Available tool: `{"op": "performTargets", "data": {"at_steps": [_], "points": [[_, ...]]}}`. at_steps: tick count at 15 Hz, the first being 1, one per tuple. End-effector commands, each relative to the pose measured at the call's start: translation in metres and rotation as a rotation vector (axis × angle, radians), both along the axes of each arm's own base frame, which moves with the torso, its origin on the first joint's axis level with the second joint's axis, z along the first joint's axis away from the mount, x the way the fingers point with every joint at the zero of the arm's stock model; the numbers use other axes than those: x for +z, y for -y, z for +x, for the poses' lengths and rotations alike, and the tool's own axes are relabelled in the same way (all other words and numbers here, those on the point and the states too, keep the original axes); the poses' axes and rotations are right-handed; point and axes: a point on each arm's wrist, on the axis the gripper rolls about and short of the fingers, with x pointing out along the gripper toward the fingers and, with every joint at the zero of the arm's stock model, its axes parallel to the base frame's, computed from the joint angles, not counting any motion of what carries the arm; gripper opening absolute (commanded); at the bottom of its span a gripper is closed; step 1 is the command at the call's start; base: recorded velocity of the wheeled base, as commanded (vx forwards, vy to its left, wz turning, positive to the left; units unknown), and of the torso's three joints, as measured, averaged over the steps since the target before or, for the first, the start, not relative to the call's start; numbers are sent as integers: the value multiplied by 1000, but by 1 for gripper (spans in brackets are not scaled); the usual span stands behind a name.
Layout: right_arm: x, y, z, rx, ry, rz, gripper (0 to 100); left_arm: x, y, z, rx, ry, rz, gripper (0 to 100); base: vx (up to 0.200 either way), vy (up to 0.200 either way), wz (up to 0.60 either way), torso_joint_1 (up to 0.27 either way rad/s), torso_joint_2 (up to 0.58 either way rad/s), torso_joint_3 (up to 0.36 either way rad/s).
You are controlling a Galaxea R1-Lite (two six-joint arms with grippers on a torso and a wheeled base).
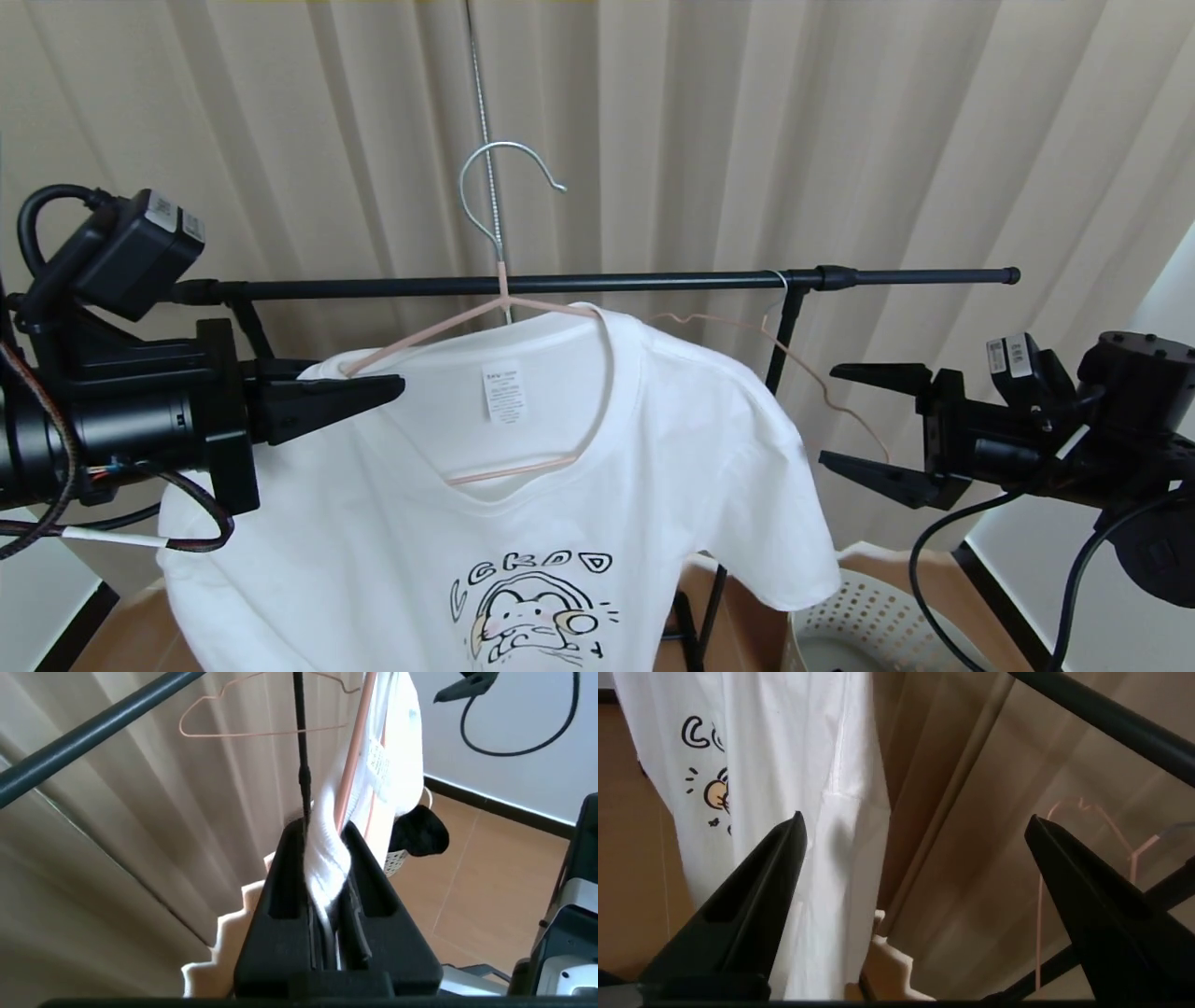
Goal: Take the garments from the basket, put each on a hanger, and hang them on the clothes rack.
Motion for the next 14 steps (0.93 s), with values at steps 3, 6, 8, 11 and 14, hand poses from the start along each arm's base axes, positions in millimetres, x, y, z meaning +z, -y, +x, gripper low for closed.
{"op": "performTargets", "data": {"at_steps": [3, 6, 8, 11, 14], "points": [[9, -1, -6, 2, 18, 5, 100, -11, -10, 5, 103, -39, 23, 0, 0, 0, 0, 0, 0, 0], [8, -1, -6, 2, 17, 5, 100, -19, -9, 13, 172, -85, 43, 0, 0, 0, 0, 0, 0, 0], [9, -1, -7, 2, 18, 5, 100, -29, -7, 23, 191, -142, 44, 0, 0, 0, 0, 0, 0, 0], [9, -1, -7, 2, 18, 5, 100, -39, -5, 35, 195, -186, 48, 0, 0, 0, 0, 0, 0, 0], [10, -1, -7, 2, 21, 5, 100, -59, 4, 60, 233, -219, 60, 0, 0, 0, 0, 0, 0, 0]]}}
